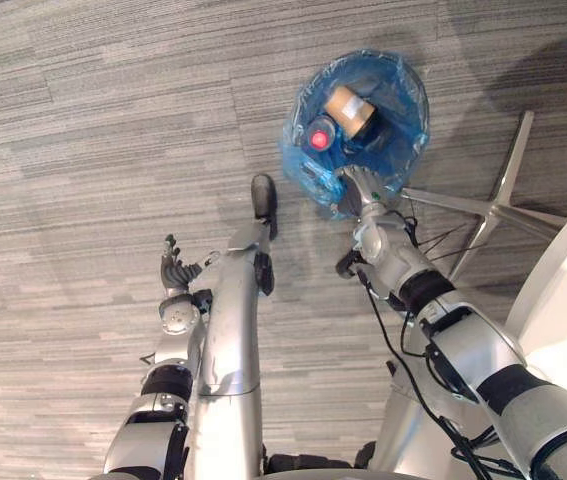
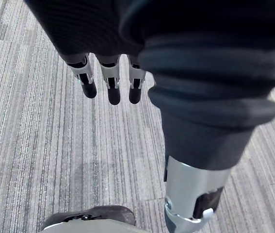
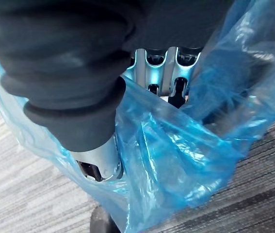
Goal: Gather rubbish on tea table into small bin, then transfer packed bag to large trash can.
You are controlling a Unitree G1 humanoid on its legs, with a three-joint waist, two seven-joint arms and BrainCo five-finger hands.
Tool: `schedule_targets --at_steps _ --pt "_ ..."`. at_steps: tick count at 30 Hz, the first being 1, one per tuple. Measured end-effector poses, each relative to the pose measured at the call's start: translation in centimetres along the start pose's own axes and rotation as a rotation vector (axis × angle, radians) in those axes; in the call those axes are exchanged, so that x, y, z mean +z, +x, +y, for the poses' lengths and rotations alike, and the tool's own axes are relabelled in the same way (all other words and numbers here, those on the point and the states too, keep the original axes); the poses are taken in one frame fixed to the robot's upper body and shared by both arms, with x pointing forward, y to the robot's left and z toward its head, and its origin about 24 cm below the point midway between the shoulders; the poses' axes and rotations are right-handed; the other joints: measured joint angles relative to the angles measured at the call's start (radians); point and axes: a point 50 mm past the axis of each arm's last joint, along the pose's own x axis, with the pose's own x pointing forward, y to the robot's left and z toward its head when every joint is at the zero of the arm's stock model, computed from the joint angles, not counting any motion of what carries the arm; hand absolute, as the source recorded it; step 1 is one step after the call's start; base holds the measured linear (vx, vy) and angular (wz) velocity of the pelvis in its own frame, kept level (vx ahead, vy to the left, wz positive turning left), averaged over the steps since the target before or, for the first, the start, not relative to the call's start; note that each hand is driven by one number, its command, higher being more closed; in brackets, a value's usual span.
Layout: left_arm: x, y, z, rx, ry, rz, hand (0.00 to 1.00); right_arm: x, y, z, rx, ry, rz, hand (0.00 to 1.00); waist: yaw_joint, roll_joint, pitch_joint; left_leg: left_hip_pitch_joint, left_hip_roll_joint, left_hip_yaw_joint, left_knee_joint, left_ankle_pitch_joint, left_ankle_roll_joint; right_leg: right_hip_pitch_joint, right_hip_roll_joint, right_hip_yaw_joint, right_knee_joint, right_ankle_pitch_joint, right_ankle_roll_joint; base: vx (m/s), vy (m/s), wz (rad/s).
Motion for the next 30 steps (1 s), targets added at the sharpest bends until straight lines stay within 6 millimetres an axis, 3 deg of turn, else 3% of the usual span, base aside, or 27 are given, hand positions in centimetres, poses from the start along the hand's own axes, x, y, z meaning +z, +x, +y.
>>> schedule_targets --at_steps 7,14,18,20,23,26,30 --pt "-0.5 -0.3 -0.3 -0.003 -0.002 0.026 0.00 0.9 -0.8 -0.7 -0.054 0.092 -0.046 1.00 0.017 -0.001 -0.002 0.078 0.003 0.000 -0.008 -0.002 0.002 0.077 0.005 -0.001 -0.009 -0.002 0.000 -0.09 0.022 0.00" --pt "-1.6 -1.1 -0.2 -0.027 0.013 0.065 0.00 1.7 -3.4 0.8 -0.032 0.295 -0.043 1.00 0.015 -0.003 -0.003 0.276 0.012 0.033 -0.108 0.025 0.005 0.268 0.018 -0.024 -0.090 0.011 -0.012 -0.07 -0.012 0.06" --pt "-4.6 -3.5 -0.6 -0.080 0.039 0.162 0.00 3.2 -6.6 2.7 0.030 0.581 -0.051 1.00 0.009 -0.015 -0.015 0.519 0.010 0.062 -0.253 0.037 -0.002 0.487 0.055 -0.033 -0.234 0.041 0.013 0.02 -0.076 -0.09" --pt "-6.9 -5.2 0.4 -0.090 0.076 0.237 0.00 4.0 -8.7 3.6 0.067 0.745 -0.046 1.00 -0.010 -0.039 -0.042 0.678 -0.002 0.073 -0.384 0.069 -0.012 0.627 0.077 -0.049 -0.340 0.062 0.028 0.12 -0.142 0.02" --pt "-9.5 -7.4 1.6 -0.113 0.133 0.332 0.00 4.3 -10.9 4.6 0.116 0.875 -0.031 1.00 -0.012 -0.054 -0.080 0.872 -0.019 0.086 -0.538 0.108 -0.028 0.788 0.107 -0.050 -0.457 0.086 0.053 0.15 -0.101 -0.05" --pt "-12.5 -9.9 2.9 -0.139 0.203 0.465 0.00 4.2 -12.3 5.9 0.189 0.931 -0.005 1.00 -0.012 -0.053 -0.167 1.003 -0.020 0.104 -0.669 0.145 -0.033 0.889 0.148 -0.047 -0.572 0.121 0.063 0.18 -0.048 -0.19" --pt "-14.1 -11.6 4.1 -0.135 0.240 0.539 0.00 4.2 -12.6 6.0 0.224 0.958 -0.016 1.00 -0.013 -0.053 -0.205 1.136 -0.019 0.135 -0.741 0.158 -0.022 1.000 0.178 -0.027 -0.656 0.147 0.069 0.16 -0.019 -0.28"
